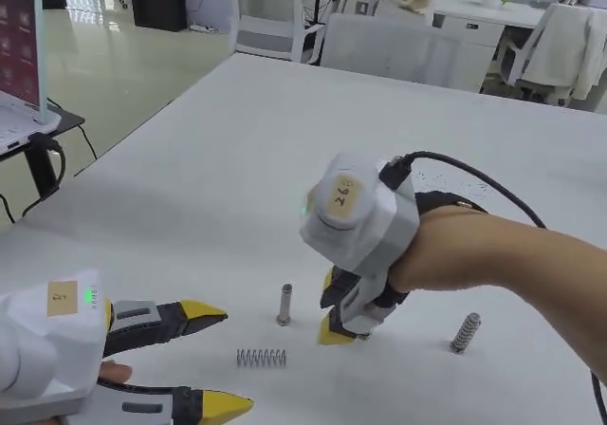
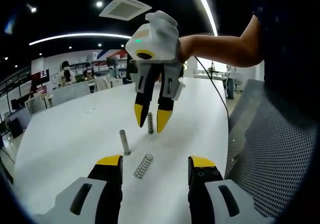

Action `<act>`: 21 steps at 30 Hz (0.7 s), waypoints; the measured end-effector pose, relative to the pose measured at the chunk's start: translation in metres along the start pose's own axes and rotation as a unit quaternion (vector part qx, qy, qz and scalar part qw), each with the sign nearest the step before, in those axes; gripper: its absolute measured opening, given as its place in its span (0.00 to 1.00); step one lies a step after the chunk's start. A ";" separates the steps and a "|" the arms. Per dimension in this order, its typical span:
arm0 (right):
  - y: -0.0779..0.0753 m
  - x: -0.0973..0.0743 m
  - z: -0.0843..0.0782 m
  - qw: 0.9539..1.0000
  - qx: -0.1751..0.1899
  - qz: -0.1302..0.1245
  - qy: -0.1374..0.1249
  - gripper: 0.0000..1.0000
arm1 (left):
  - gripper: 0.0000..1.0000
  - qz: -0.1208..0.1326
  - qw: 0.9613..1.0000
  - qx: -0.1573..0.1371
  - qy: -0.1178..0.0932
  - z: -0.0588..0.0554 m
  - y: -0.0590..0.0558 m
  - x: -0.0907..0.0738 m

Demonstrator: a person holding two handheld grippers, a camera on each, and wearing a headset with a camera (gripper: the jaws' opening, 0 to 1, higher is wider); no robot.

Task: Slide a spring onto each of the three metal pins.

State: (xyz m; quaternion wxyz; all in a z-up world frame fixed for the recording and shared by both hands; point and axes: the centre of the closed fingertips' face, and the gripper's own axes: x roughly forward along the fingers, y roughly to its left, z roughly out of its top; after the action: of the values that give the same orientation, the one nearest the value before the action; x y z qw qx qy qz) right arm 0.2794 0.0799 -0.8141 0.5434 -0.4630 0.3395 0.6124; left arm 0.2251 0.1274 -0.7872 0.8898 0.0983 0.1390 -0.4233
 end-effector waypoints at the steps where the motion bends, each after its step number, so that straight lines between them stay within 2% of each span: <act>1: 0.002 0.002 0.001 1.000 -0.002 0.002 -0.001 0.21 | 0.47 0.000 1.000 0.000 0.000 0.000 0.000 0.000; 14: 0.017 0.022 0.020 1.000 -0.016 0.025 -0.010 0.19 | 0.47 0.003 1.000 -0.002 0.002 -0.004 0.000 -0.004; 21: 0.017 0.032 0.020 0.999 -0.018 0.031 -0.009 0.17 | 0.47 0.007 1.000 -0.004 0.003 -0.006 0.001 -0.006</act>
State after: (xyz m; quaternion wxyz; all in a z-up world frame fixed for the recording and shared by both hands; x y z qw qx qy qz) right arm 0.2590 0.1068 -0.8387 0.5191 -0.4565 0.3381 0.6386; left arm 0.2213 0.1341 -0.7909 0.8927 0.0969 0.1427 -0.4164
